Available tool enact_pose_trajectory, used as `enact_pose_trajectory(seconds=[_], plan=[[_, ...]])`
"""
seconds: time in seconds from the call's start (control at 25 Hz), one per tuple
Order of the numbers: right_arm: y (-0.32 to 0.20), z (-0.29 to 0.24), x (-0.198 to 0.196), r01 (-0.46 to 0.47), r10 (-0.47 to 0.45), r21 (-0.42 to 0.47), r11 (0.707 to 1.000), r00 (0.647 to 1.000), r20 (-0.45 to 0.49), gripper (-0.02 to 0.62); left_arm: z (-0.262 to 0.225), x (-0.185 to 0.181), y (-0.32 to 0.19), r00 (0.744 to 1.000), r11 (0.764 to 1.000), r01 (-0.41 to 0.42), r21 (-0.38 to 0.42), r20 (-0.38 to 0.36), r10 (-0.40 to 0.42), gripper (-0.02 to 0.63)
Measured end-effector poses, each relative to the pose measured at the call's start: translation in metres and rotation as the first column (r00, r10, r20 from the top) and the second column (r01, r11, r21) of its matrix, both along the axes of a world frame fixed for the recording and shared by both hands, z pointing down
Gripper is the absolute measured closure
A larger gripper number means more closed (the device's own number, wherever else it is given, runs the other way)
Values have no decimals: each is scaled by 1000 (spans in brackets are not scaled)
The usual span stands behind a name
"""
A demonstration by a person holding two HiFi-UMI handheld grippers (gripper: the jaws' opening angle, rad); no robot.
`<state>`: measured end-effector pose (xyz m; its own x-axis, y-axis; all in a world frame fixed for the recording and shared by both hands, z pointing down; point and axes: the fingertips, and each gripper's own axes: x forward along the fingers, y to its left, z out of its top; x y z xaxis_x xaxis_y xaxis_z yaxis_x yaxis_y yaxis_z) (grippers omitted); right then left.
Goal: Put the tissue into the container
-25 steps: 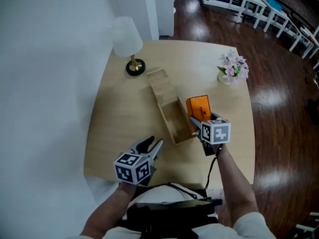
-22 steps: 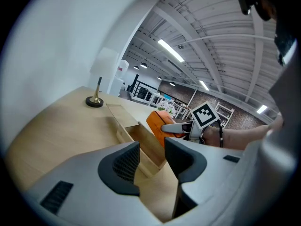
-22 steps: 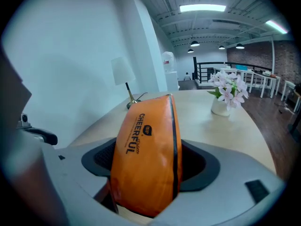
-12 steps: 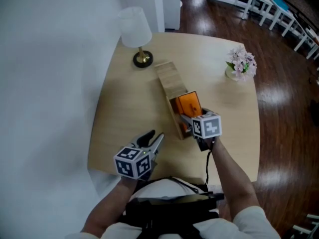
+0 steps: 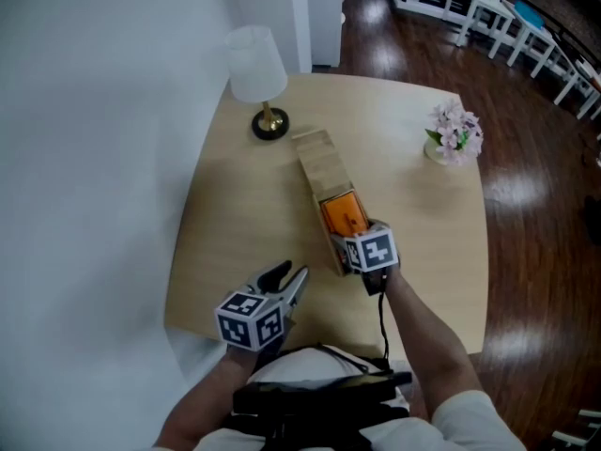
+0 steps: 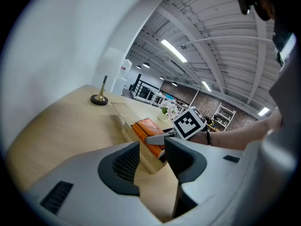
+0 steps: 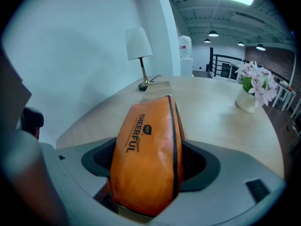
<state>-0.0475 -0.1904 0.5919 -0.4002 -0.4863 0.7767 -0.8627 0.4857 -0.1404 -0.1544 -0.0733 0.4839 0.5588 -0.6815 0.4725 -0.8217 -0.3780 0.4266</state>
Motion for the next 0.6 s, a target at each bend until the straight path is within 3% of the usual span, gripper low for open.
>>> enact_pose_trajectory(seconds=[0.2, 0.36, 0.6], plan=[[-2, 2, 0, -27, 28, 25, 999, 999, -42, 189, 0, 2, 3, 1000, 1000, -2, -6, 2, 2, 436], [-2, -3, -4, 28, -20, 83, 996, 996, -91, 183, 2, 1, 8, 1000, 1000, 1, -12, 3, -1, 436], [-7, 0, 4, 17, -14, 70, 997, 999, -41, 183, 2, 3, 12, 1000, 1000, -6, -15, -1, 6, 436]])
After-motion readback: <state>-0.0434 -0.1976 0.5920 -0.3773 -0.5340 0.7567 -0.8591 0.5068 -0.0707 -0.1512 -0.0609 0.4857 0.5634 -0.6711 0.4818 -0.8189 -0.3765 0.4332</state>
